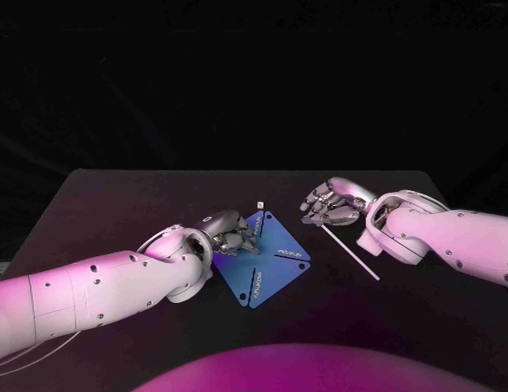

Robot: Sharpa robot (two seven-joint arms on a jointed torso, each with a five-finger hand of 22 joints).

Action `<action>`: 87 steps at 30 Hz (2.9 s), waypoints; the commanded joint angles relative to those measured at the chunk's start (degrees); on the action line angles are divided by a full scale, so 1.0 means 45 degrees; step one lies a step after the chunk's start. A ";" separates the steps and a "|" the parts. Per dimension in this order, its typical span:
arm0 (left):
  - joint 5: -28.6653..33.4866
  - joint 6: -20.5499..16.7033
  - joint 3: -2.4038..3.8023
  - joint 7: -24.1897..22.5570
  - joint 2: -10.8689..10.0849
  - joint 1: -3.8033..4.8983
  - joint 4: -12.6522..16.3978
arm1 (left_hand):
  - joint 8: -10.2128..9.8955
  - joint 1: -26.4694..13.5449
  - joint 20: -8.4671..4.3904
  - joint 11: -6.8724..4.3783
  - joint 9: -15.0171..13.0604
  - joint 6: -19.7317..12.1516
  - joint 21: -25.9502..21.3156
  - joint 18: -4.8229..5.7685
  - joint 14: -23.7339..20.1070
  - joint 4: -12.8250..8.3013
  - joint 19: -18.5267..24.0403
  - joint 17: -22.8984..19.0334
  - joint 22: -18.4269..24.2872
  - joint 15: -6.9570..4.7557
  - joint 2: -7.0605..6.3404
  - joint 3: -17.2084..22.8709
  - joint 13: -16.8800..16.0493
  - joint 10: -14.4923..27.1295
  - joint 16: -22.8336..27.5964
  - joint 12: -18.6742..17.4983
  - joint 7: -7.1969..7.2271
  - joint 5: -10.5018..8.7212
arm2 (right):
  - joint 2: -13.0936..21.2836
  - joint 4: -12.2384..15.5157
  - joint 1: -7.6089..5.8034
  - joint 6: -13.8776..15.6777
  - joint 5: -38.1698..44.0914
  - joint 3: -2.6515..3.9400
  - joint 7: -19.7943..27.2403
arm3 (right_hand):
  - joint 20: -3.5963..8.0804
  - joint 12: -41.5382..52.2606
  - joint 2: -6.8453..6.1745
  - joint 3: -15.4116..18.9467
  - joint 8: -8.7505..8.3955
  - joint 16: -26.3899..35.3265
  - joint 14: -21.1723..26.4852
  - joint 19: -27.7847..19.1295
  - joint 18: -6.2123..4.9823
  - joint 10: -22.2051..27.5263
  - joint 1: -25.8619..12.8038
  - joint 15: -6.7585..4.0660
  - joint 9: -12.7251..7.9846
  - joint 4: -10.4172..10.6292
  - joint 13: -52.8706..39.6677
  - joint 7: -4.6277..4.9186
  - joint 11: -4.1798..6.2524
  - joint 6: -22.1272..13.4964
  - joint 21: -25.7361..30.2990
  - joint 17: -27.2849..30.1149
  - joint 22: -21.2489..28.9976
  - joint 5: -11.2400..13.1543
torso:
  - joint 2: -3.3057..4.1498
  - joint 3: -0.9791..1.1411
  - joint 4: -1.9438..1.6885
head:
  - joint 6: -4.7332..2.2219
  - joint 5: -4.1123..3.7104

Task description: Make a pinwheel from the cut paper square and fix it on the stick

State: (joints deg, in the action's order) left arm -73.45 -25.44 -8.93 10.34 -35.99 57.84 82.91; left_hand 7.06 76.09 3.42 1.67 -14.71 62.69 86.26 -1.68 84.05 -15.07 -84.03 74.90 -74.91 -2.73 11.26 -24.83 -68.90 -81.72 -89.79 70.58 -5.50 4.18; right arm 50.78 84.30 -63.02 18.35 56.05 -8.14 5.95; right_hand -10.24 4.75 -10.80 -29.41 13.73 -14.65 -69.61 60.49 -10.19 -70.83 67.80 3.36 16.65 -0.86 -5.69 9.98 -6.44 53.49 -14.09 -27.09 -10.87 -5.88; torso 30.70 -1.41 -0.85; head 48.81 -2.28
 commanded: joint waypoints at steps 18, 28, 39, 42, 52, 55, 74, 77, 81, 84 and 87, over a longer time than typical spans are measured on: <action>0.1956 0.0160 0.0618 -0.5550 -0.1449 0.0311 0.0511 | 0.0498 -0.2065 0.1323 0.1113 -0.0504 -0.1875 -1.1017 -0.1764 -0.6915 0.1680 0.7355 -0.6153 1.0243 0.1465 0.0258 -0.0285 0.9762 0.6430 1.0381 -0.9021 -0.0982 -0.0070 | 0.0052 0.0001 0.0328 0.0595 -0.1757 -0.0075 -0.0738 | 0.0910 0.1026 -0.0009 0.0310 0.0081 -0.1917 -0.2088 0.2270 -0.0066 -0.1923 -0.0341 -0.0862 0.0498 0.0212 -0.1692 -0.0587 0.0804 0.0571 -0.1048 -0.2304 -0.0322 -0.1303 | 0.0001 0.0010 0.0040 | -0.0109 -0.0059; 0.3795 0.0671 0.0676 -0.6031 -0.1778 0.0431 0.0236 | 0.1296 -0.5851 0.2458 0.2315 -0.0910 -0.4180 -1.6556 -0.1470 -0.9722 0.7191 0.9703 -1.0069 1.3557 0.2962 -0.4582 0.3367 1.2606 0.7626 1.5460 -1.2401 -0.1848 -0.0273 | 0.0159 0.0089 0.0341 0.0716 -0.2557 -0.0084 -0.0895 | 0.1147 0.2278 -0.0019 0.0773 -0.0073 -0.3664 -0.2176 0.2724 -0.0054 -0.2079 -0.0911 -0.1069 0.0820 0.0759 -0.3825 -0.0753 0.0995 0.0572 -0.1613 -0.3955 -0.0664 -0.0805 | 0.0014 0.0002 0.0017 | -0.0169 -0.0002; 0.8520 0.1814 0.0666 -0.5800 -0.1794 0.0433 0.0300 | 0.2098 -0.7243 0.2889 0.2325 -0.0810 -0.4552 -1.7629 -0.1818 -0.8818 0.7097 1.0002 -1.1881 1.4510 0.2975 -0.0051 0.3565 1.3443 0.6585 1.6984 -1.3530 -0.1896 0.1431 | 0.0135 0.0165 0.0343 0.0717 -0.2144 -0.0092 -0.1031 | 0.1434 1.0139 0.0102 0.1282 -0.0375 -1.2035 -0.2969 0.2392 -0.0014 -0.1871 -0.0877 -0.1252 0.1491 0.1288 -1.1740 -0.0863 0.1122 0.0408 -0.4452 -0.9689 -0.2956 -0.1241 | 0.0009 0.0012 0.0007 | -0.0210 0.0260; 0.9104 0.1937 0.0663 -0.5937 -0.1806 0.0430 0.0314 | 0.2582 -0.1664 0.2830 0.2133 -0.0732 -0.4675 -1.7500 -0.1945 -0.8121 0.3910 0.9446 -1.2145 1.4616 0.2780 -0.0882 0.5568 1.3571 0.6213 1.6865 -1.3419 -0.1656 0.2737 | 0.0126 0.0162 0.0343 0.0824 -0.1968 -0.0093 -0.1020 | 0.1445 1.1221 0.0065 0.1144 -0.0360 -1.2850 -0.3114 0.2189 -0.0020 -0.1992 -0.0572 -0.1271 0.1653 0.1090 -1.2649 -0.0859 0.1150 0.0458 -0.4948 -1.0238 -0.3401 -0.1802 | 0.0013 0.0008 0.0001 | -0.0241 0.0246; 0.5024 0.1490 0.0665 -0.6807 -0.1835 0.0429 0.0193 | 0.2565 0.0080 0.2622 0.0833 -0.0313 -0.3190 -1.7366 -0.1966 -0.7474 0.1736 0.8639 -1.2437 1.4902 0.2520 -0.2893 0.5087 1.3872 0.5189 1.7106 -1.3721 -0.0544 -0.0219 | 0.0107 0.0472 0.0343 0.1650 -0.0253 -0.0094 -0.1599 | 0.1437 1.7091 -0.0063 0.0493 -0.0478 -1.6448 -0.4387 0.2891 0.0503 -0.3512 -0.0142 -0.1264 0.2020 -0.0063 -1.7299 -0.0842 0.1135 0.0782 -0.9444 -1.3606 -0.8215 -0.1785 | 0.0017 0.0005 0.0000 | -0.0178 0.0064; 0.3050 0.1152 0.0660 -0.7018 -0.1832 0.0429 0.0152 | 0.2342 -0.0060 0.2566 0.0783 -0.0212 -0.2886 -1.7352 -0.1974 -0.7284 0.1707 0.8504 -1.2402 1.4971 0.2406 -0.2832 0.4450 1.3911 0.4893 1.7220 -1.3945 -0.0497 -0.0212 | 0.0053 0.0581 0.0343 0.1879 0.0041 -0.0094 -0.1972 | 0.1411 1.7800 -0.0045 0.0443 -0.0560 -1.6745 -0.4531 0.3103 0.0641 -0.3766 -0.0227 -0.1232 0.2054 -0.0209 -1.7852 -0.0841 0.1093 0.0787 -1.0351 -1.3981 -0.9265 -0.1656 | 0.0018 0.0008 0.0004 | -0.0080 -0.0014; -0.4168 0.0661 0.0136 -0.5848 -0.1502 0.0417 -0.0039 | 0.0775 0.1967 0.2906 0.0933 0.0299 -0.3771 -1.8628 -0.1128 -1.3354 0.7186 1.3725 -1.4815 1.6077 0.1843 -0.6336 0.1936 1.4646 0.9721 1.9422 -1.5047 -0.0582 -0.0265 | -0.0770 0.0413 0.0340 0.2846 0.0742 -0.0092 -0.3963 | 0.1344 1.8944 0.0039 0.0399 -0.0813 -1.6745 -0.4531 0.3831 0.0979 -0.4260 -0.0425 -0.1154 0.2057 -0.0427 -1.8735 -0.0758 0.1006 0.0675 -1.2263 -1.3981 -1.1535 -0.1282 | 0.0064 -0.0040 -0.0009 | 0.0245 -0.0233; -0.4515 0.0677 0.0066 -0.5526 -0.1379 0.0401 -0.0151 | 0.0752 0.1917 0.2845 0.0967 0.0307 -0.3836 -1.8619 -0.1100 -1.3532 0.7187 1.3931 -1.4874 1.6074 0.1847 -0.6359 0.1912 1.4652 1.0052 1.9414 -1.5050 -0.0621 -0.0263 | -0.0859 0.0367 0.0340 0.2823 0.0747 -0.0091 -0.4101 | 0.1338 1.8944 0.0056 0.0402 -0.0833 -1.6745 -0.4531 0.3881 0.1001 -0.4260 -0.0463 -0.1146 0.2055 -0.0417 -1.8735 -0.0749 0.0997 0.0662 -1.2376 -1.3981 -1.1670 -0.1269 | 0.0081 -0.0057 -0.0009 | 0.0239 -0.0240; -0.4772 0.0716 0.0028 -0.5185 -0.1265 0.0382 -0.0266 | 0.0779 0.2000 0.2767 0.1045 0.0296 -0.3805 -1.8533 -0.1182 -1.3447 0.7183 1.3614 -1.4855 1.6009 0.1920 -0.6316 0.1971 1.4644 1.0117 1.9374 -1.5037 -0.0694 -0.0259 | -0.0973 0.0292 0.0339 0.2791 0.0762 -0.0091 -0.4172 | 0.1333 1.8944 0.0053 0.0413 -0.0851 -1.6745 -0.4531 0.3904 0.1011 -0.4260 -0.0495 -0.1141 0.2052 -0.0409 -1.8735 -0.0741 0.0990 0.0643 -1.2433 -1.3981 -1.1739 -0.1254 | 0.0077 -0.0057 -0.0024 | 0.0262 -0.0214; -0.4900 0.0936 0.0012 -0.5033 -0.1174 0.0373 -0.0392 | 0.0919 0.2196 0.2591 0.1076 0.0240 -0.3585 -1.8391 -0.1453 -1.3025 0.7171 1.3060 -1.4754 1.5916 0.1929 -0.6178 0.2159 1.4586 0.9614 1.9261 -1.4946 -0.0718 -0.0259 | -0.1087 0.0216 0.0340 0.2733 0.0710 -0.0091 -0.4186 | 0.1330 1.8944 0.0063 0.0414 -0.0864 -1.6745 -0.4531 0.3910 0.1014 -0.4260 -0.0512 -0.1137 0.2050 -0.0401 -1.8735 -0.0735 0.0984 0.0629 -1.2457 -1.3981 -1.1766 -0.1249 | 0.0070 -0.0034 -0.0021 | 0.0252 -0.0167; -0.4944 0.1132 0.0007 -0.5000 -0.1104 0.0370 -0.0507 | 0.1049 0.2423 0.2580 0.1033 0.0199 -0.3374 -1.7956 -0.1878 -1.2177 0.7165 1.1411 -1.4565 1.5692 0.1921 -0.5734 0.2689 1.4564 0.8984 1.9065 -1.4931 -0.0673 -0.0256 | -0.1175 0.0146 0.0341 0.2697 0.0677 -0.0091 -0.4192 | 0.1327 1.8944 0.0087 0.0409 -0.0869 -1.6745 -0.4531 0.3923 0.1021 -0.4260 -0.0526 -0.1133 0.2050 -0.0389 -1.8735 -0.0733 0.0981 0.0627 -1.2490 -1.3981 -1.1806 -0.1249 | 0.0069 -0.0027 -0.0013 | 0.0265 -0.0177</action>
State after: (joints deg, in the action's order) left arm -93.37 -21.60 -8.91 -13.89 -41.16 59.50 80.75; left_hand 11.56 86.89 15.04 6.34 -13.77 47.27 5.00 -9.60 28.53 17.19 -31.04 9.19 -4.09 5.93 -15.21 -13.22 -3.32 -40.84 -3.82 3.31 -8.54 3.01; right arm 45.63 85.07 -61.52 30.57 58.40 -8.55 -11.94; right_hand -4.31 89.81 -10.55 -27.61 10.07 -89.78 -83.83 77.71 -6.17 -83.94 65.90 -2.06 25.84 -2.38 -74.95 6.45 -1.54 56.40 -70.02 -74.95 -63.86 -11.75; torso 31.03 -1.59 -0.94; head 49.97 -3.11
